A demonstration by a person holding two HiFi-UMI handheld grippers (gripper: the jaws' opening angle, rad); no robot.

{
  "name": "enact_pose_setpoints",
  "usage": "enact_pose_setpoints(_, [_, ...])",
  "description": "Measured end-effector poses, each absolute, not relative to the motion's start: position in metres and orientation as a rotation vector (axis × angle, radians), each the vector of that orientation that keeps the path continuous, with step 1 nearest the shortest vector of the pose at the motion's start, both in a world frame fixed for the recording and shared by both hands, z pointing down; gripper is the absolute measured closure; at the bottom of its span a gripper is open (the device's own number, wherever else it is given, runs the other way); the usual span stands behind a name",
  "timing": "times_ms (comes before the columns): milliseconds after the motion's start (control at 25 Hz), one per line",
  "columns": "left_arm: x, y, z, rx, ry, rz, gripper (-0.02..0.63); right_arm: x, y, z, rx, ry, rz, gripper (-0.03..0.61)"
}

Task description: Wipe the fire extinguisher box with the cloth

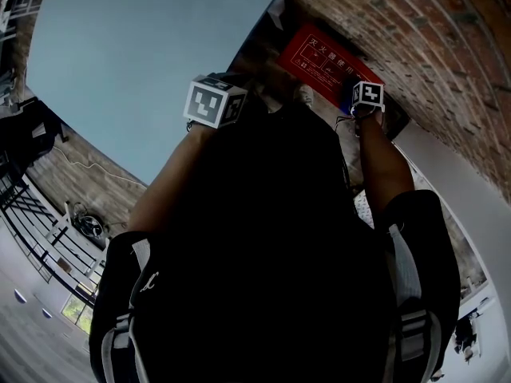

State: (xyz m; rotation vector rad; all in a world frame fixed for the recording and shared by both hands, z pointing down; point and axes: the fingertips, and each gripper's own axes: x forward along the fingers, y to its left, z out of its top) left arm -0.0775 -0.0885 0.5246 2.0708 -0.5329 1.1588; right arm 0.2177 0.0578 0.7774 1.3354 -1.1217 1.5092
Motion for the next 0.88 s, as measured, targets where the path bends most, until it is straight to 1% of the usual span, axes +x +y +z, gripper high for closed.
enact_pose_setpoints(480, [-0.07,-0.081,0.52,2.119,-0.554,1.148,0.603,0.231,0.088,0.778,1.366,-1.086,1.519,0.495])
enact_pose_setpoints(760, [-0.059,-0.059,0.521,2.087,-0.517,1.139,0.603,0.24,0.119,0.782,1.373,-1.046,1.526,0.495])
enact_pose_setpoints(880, [-0.052,-0.056,0.523,2.1,-0.518,1.135,0.603,0.247,0.123,0.775,1.45,-1.025,1.52,0.495])
